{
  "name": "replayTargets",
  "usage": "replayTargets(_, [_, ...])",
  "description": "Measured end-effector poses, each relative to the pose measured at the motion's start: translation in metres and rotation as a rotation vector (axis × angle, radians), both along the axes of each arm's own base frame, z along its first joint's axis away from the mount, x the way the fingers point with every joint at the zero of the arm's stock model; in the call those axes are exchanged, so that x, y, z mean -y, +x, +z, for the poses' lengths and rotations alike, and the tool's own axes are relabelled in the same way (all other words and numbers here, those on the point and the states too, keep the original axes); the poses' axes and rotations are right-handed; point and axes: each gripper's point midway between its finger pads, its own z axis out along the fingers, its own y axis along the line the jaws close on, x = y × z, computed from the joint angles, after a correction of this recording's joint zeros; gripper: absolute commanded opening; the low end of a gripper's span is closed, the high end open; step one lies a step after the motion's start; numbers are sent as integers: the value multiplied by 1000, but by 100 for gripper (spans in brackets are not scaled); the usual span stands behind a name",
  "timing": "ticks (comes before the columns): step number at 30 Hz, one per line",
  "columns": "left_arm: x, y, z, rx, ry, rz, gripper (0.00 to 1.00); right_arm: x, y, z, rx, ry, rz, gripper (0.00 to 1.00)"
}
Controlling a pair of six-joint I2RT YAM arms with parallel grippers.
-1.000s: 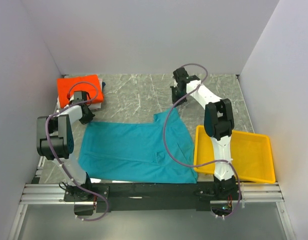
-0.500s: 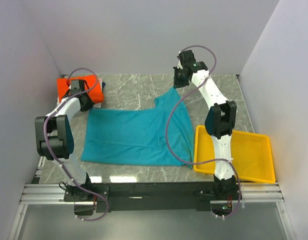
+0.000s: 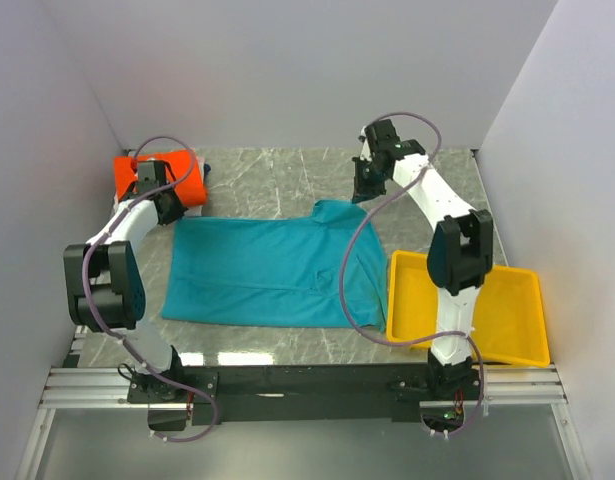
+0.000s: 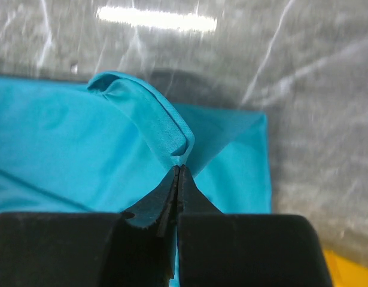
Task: Fold and stack the t-shirts
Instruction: Fold the tshirt
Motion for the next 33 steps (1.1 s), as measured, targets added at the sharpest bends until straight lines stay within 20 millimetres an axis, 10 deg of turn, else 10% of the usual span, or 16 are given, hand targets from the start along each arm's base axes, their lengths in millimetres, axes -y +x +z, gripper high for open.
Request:
replayTargets(9, [-3,-19,6,-6,29,-2,0,5,-71,30,18,26,43,0])
replayTargets(19, [-5,-44,-1,-48,60,-10,0,1,-145,8,-77,22,93,0])
replayTargets(33, [-7,-77,-11,-94,94,-26,0,-5,-194,12,-86,53,100,0])
